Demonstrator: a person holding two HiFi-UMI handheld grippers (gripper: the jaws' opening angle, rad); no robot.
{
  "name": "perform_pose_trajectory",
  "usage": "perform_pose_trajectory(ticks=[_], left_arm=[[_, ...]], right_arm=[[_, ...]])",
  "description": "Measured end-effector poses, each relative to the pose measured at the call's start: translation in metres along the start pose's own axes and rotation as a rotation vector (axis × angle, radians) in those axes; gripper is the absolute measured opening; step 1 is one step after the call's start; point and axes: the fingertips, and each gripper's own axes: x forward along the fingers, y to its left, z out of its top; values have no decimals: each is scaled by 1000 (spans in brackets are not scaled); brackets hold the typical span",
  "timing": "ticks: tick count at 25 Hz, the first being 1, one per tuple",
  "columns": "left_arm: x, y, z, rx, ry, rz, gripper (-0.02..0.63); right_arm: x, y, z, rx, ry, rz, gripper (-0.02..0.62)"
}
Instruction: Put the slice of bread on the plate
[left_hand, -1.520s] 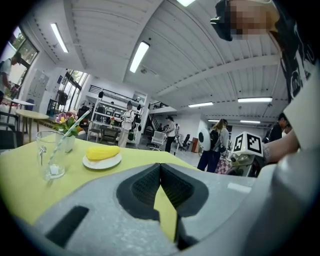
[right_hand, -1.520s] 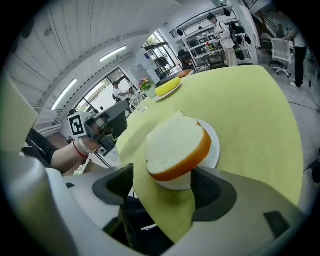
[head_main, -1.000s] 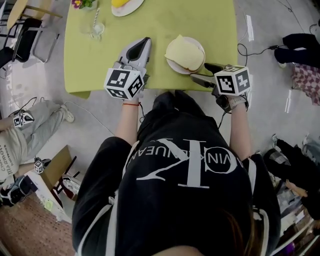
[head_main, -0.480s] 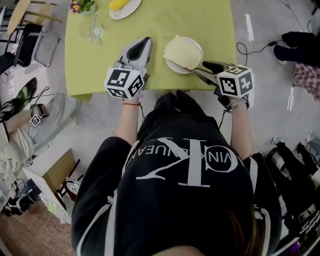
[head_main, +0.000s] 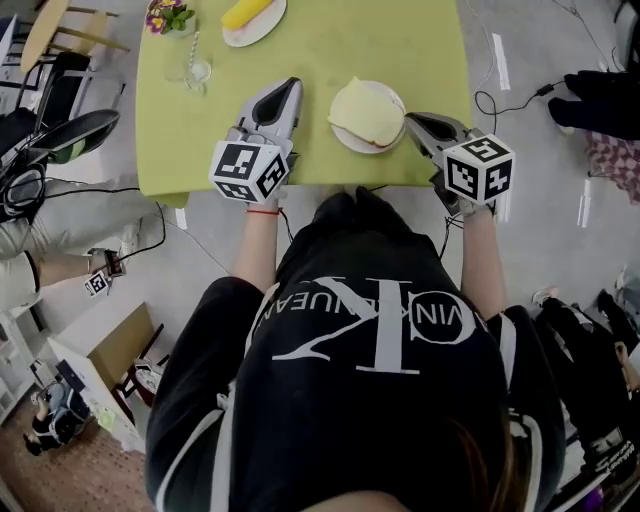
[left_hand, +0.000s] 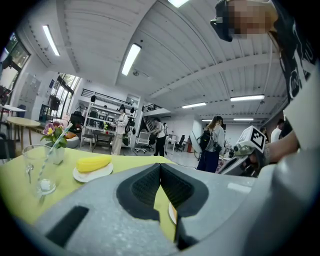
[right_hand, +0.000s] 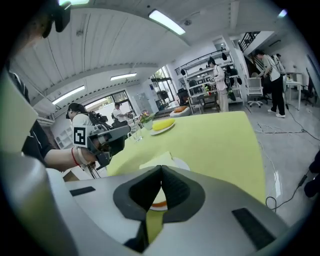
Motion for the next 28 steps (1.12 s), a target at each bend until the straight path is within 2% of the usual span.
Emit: perform_pose_trajectory(ticks=[5,20,28], left_arm=[[-3,4,7,14,-15,17,8],[-11,18,37,70,-77,91,9],[-18,28,56,111,-109,144,8]], right_arm=[[-7,-5,20,-2,-115,-27,2],[-27,-17,77,-145,-379,-145,2],[-38,-16,105,-212,-484,-183,0]])
